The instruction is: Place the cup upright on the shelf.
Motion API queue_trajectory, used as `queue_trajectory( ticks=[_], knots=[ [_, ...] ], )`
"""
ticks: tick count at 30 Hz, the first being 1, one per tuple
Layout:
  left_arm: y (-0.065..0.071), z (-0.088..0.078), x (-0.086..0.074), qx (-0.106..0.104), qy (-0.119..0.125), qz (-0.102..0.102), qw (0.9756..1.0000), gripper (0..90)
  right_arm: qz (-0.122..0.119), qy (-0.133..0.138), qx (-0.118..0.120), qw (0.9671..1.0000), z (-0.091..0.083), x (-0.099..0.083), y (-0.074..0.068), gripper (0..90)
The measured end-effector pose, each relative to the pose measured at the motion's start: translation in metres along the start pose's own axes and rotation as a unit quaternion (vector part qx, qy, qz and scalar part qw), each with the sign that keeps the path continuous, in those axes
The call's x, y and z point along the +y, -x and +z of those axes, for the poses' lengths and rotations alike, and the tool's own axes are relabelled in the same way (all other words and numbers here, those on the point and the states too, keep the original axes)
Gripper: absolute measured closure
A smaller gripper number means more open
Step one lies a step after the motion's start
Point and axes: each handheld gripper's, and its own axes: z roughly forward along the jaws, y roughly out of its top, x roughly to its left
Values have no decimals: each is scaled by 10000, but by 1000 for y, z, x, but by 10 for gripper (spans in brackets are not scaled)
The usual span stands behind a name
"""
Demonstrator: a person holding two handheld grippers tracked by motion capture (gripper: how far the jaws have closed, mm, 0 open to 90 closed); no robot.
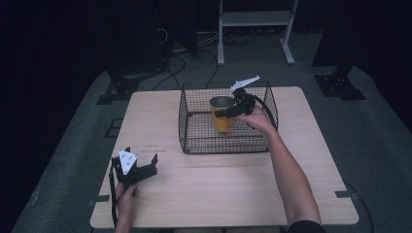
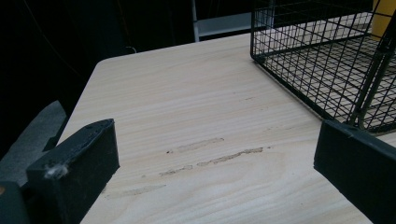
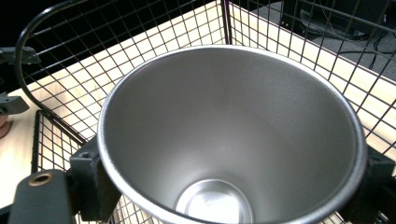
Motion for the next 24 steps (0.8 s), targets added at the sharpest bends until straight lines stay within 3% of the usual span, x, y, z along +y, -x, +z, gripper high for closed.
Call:
queue_trajectory(
  ticks=[13, 24],
  knots=[
    [0, 0, 0, -3, 10, 0, 10000, 0, -2, -106, -1, 9999, 7, -4, 3, 128],
    [0, 0, 0, -7, 15, 1, 10000, 0, -58, -238, -177, 9995, 12, -8, 5, 128]
  ],
)
